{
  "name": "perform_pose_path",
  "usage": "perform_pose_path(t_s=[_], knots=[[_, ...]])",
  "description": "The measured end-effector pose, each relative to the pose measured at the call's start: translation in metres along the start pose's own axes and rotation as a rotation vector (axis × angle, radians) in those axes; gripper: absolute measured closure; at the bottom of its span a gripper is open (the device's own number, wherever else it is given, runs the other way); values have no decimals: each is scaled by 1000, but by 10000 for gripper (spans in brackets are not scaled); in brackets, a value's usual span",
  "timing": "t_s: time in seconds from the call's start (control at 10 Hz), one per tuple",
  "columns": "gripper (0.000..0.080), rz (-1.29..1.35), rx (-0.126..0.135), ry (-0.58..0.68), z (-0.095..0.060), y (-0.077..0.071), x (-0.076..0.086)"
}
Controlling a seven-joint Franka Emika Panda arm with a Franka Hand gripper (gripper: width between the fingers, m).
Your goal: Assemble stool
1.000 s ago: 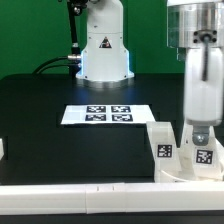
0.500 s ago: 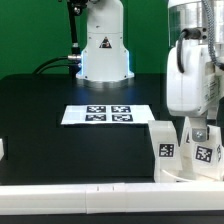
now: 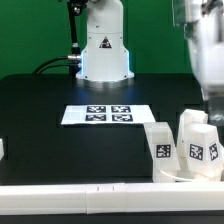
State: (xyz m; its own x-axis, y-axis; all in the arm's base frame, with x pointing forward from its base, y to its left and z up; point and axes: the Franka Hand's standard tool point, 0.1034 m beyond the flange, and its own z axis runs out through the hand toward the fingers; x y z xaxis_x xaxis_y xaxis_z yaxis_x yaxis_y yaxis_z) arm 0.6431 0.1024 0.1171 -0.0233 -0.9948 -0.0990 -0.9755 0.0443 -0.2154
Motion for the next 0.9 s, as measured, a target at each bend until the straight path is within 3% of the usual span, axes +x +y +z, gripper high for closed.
perform_pose_path(t_s=[0.4, 0.6, 0.7, 0.9], knots=[[151, -245, -5, 4, 3, 2, 2], [151, -644, 5, -1, 1, -2, -1], [151, -745, -3, -14, 4, 2, -10], [151, -867, -3, 2, 5, 2, -8]])
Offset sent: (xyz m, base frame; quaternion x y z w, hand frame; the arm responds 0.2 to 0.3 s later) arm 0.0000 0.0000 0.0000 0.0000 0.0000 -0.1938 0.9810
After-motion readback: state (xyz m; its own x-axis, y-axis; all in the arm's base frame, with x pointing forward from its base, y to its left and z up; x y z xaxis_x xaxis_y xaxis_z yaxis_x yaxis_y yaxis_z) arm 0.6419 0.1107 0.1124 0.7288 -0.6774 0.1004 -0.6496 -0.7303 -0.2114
